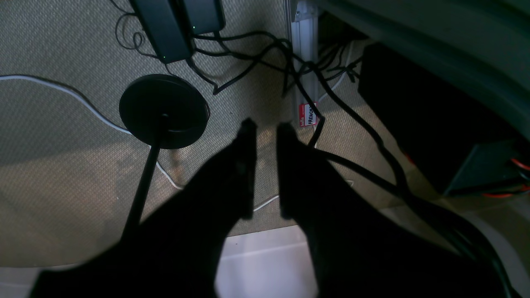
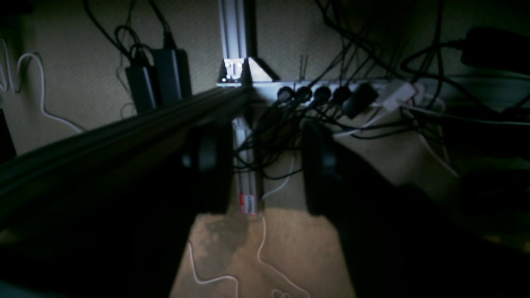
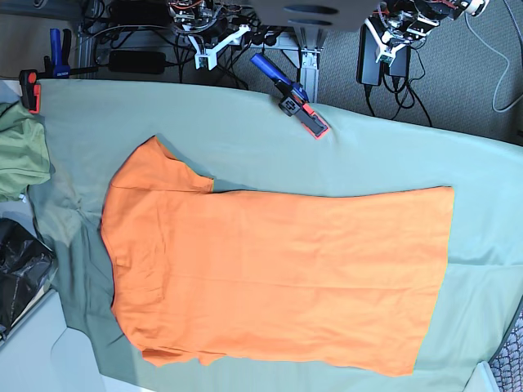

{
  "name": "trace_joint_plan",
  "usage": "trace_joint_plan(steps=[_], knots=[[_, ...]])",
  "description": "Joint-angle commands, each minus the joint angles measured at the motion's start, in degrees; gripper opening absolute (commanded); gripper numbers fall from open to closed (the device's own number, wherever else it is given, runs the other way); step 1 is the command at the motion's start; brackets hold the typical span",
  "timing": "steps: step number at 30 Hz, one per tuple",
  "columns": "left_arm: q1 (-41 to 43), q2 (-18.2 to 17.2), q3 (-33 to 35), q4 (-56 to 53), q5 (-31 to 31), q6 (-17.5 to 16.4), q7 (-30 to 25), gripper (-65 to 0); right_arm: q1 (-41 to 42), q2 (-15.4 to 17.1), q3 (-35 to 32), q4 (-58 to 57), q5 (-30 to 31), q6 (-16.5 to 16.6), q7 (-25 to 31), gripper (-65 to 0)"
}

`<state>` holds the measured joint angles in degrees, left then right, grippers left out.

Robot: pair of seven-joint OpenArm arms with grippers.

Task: Fold the T-shirt properly
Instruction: 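Move both grippers from rest toward the orange T-shirt's shoulders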

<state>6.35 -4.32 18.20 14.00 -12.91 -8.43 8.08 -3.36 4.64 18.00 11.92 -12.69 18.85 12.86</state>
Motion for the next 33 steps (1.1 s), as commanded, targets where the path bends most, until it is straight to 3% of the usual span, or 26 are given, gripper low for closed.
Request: trace_joint_plan(steps=[1,17,24,30,33], knots=[[0.3,-0.2,0.1,0.3,0.1,-0.4,-0.4,-52.4,-0.2,0.4,0.0,0.3,0.3,-5.0,0.9,-37.0],[0.3,-0.2,0.1,0.3,0.1,-0.4,-0.4,-52.4,-0.2,0.4,0.0,0.8,0.3,-5.0,0.9,-37.0],[0.3,-0.3,0.1,0.3,0.1,-0.5,0.2,-52.5,-0.2,0.4,0.0,1.0,6.3,-4.9,0.9,-37.0],[2.6,-2.3,0.1,4.0,0.1,-9.9,2.8,-52.5,-2.8,3.0,-1.1,3.4,2.4,-1.3,0.7,-37.0],[6.6,-4.6,0.1,9.7,0.1,-10.5,0.1,-52.5,-7.1,5.4,-3.8,7.2,0.0,-0.3,0.7,-37.0]])
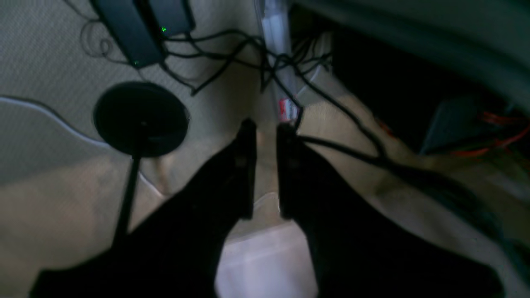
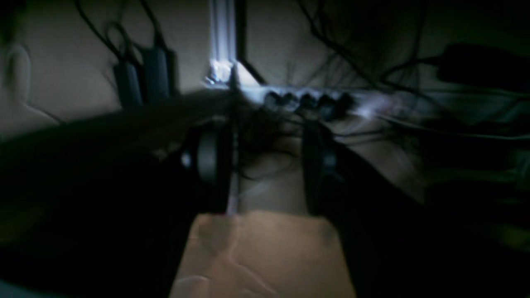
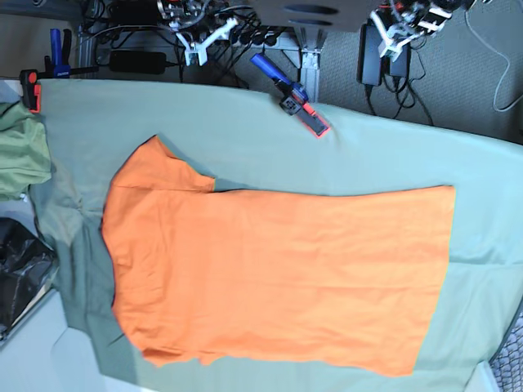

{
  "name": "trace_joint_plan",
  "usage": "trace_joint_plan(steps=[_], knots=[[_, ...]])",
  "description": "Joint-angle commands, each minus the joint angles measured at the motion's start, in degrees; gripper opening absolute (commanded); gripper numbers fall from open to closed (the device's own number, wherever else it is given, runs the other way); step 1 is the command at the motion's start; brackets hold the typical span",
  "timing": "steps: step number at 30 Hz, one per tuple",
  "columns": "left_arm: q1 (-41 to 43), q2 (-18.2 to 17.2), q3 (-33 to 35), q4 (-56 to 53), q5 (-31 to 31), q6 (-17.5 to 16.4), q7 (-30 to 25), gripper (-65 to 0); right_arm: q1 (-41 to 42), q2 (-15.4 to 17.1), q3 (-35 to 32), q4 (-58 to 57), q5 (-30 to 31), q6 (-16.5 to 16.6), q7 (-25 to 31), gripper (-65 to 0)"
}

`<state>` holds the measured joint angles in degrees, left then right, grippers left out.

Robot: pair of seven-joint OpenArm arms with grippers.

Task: Fold the T-shirt properly
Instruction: 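Move both grippers from rest toward the orange T-shirt's shoulders, then grasp the shirt's shoulder corners with the right and left grippers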

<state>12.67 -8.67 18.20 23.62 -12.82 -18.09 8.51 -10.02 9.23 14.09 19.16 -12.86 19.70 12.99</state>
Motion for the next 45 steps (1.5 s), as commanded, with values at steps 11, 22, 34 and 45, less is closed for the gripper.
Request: trace_joint_plan(steps=[11,22,34,45], knots=[[17.7,-5.8,-12.0,34.4,-2.4,-11.1,0.8,-52.4,-24.2,10.8,-7.7,29.5,12.0,-0.2,-4.3,-37.0],[31.6,-5.9,-25.7,67.5,-23.0,-19.4,18.8,-50.9,-44.0,17.5,1.0,63.5,29.6,-0.2,-16.1,-37.0],[39.7,-10.6,-28.0,82.1,-27.1,-21.5,21.9,-36.8,-34.3,17.2,21.3,84.0,53.3,-4.0,-27.0,-37.0],[41.6,-11.5,-28.1,82.1,-25.6,-21.6,22.2,-36.8,-14.1,10.7,13.5,72.0,52.8,-6.3,-28.4,-37.0]])
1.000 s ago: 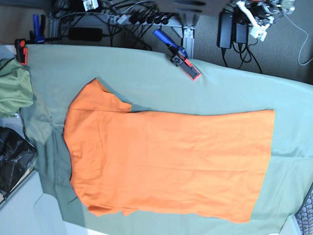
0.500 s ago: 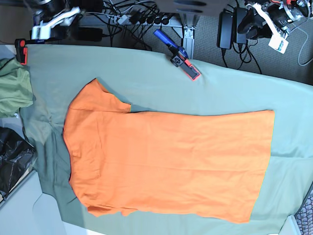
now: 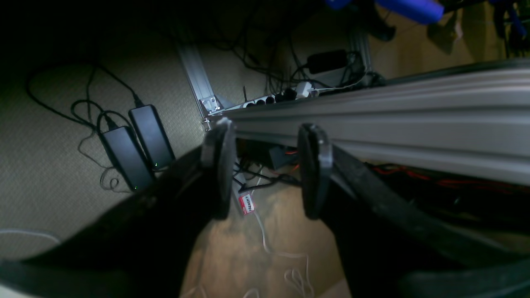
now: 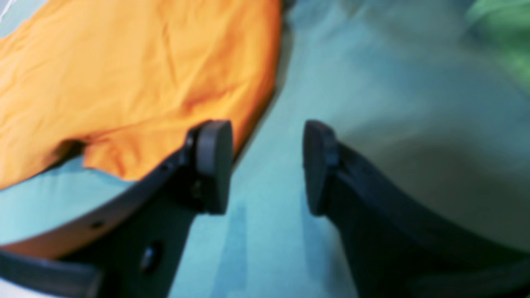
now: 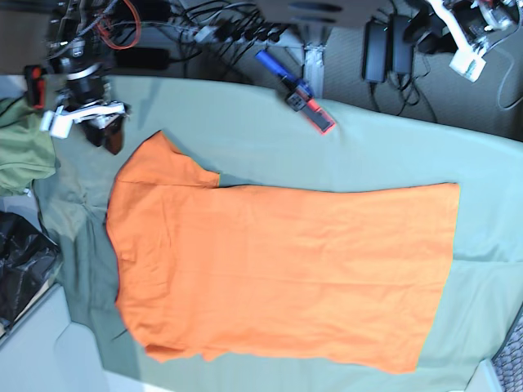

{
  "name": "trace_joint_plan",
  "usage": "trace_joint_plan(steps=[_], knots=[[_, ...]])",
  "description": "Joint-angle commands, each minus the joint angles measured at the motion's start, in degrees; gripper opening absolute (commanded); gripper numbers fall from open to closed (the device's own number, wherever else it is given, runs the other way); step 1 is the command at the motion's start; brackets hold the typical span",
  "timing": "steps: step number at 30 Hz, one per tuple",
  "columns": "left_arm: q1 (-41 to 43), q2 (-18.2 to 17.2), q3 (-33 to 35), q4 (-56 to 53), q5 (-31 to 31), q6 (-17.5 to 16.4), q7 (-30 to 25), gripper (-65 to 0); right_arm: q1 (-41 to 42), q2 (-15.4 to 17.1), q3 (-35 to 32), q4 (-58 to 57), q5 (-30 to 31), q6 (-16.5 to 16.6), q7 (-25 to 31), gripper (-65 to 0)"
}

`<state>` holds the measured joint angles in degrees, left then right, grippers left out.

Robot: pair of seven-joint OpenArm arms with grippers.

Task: Fold the T-shirt properly
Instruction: 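Grasp the shirt's shoulder corners with the right and left grippers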

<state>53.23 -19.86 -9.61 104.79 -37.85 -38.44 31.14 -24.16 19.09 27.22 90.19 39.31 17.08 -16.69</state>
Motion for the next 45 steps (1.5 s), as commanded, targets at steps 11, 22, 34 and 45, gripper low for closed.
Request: trace_joint_plan(steps=[11,22,34,45], knots=[[3.6,-0.3,-4.4,1.0,-0.9,-1.3,-0.5,-36.8,5.6,-6.9,-5.6,-5.3,2.3,-3.6,0.1,-37.0],[2.0,-0.4,-9.0,2.4,-7.2,-1.3,-1.0,-25.3,5.6,-10.5,-8.3,-5.2,-4.0,-3.6,1.6,-52.4],[-16.7,-4.1,-10.0,0.6,-8.0,3.7,-0.6,-25.3,5.6,-10.3,-8.2,-4.7,-9.2,-3.5,2.8,-65.0],[-37.2,-3.9,-6.4,-21.4,-10.2,3.8,0.0,-25.3,5.4,-10.3,-8.2,-4.7,-12.1,-3.4,2.7,-65.0]])
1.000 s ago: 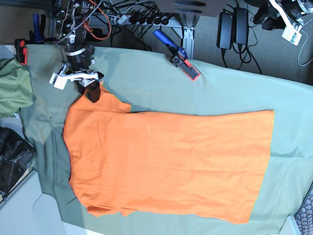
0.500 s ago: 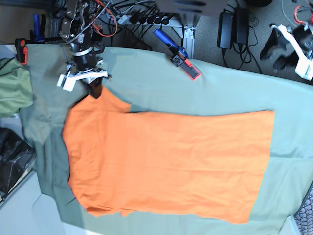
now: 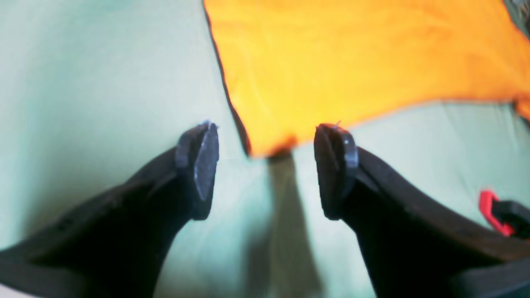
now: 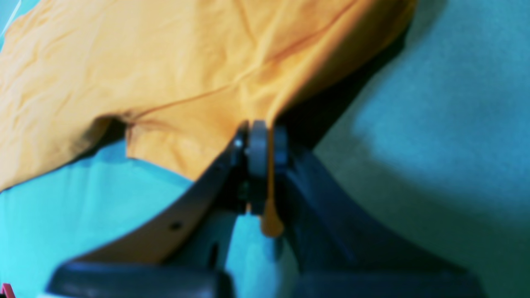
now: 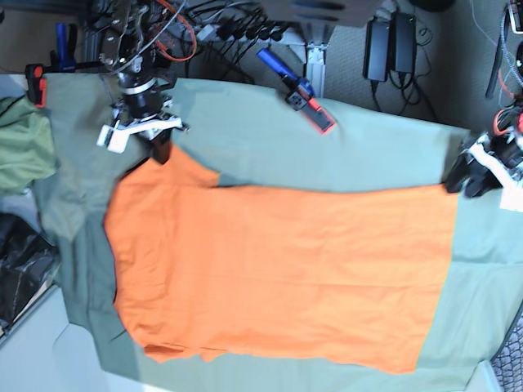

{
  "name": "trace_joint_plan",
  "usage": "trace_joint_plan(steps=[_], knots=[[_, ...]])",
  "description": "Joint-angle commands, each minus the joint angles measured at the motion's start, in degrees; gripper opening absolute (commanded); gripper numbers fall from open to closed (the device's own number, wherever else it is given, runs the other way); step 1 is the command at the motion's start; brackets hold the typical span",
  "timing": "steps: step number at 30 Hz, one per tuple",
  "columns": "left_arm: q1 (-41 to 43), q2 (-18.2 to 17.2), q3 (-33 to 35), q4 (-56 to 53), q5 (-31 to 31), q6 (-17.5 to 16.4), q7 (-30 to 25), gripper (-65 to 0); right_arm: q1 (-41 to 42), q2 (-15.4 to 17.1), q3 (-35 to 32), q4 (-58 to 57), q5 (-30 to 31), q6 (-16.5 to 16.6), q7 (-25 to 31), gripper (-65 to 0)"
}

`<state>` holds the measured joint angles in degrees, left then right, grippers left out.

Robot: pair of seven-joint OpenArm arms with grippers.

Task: Fold the T-shirt properly
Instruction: 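Grasp the shirt's shoulder corners with the right and left grippers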

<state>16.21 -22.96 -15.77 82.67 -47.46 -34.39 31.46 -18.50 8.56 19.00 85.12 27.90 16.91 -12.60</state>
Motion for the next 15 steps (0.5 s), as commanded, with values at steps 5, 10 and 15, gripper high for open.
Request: trace_joint_plan(steps=[5,10,15], knots=[[-4.0,-0.5,3.0,-3.1,-0.1,-0.4,-0.3,-25.3,-0.3,0.3,0.0,0.4,-0.7,-3.2,-1.4,-65.0],[-3.8,0.0,8.3,-3.1,3.5,-0.4,-0.1,-25.3,-0.4,0.3,0.0,0.4,-0.7,-3.2,-1.3,-65.0],[-3.8,1.0,9.7,-3.1,6.0,-0.3,-0.2,-25.7,-0.4,0.3,0.1,0.4,-0.7,-3.2,-1.4,-65.0]])
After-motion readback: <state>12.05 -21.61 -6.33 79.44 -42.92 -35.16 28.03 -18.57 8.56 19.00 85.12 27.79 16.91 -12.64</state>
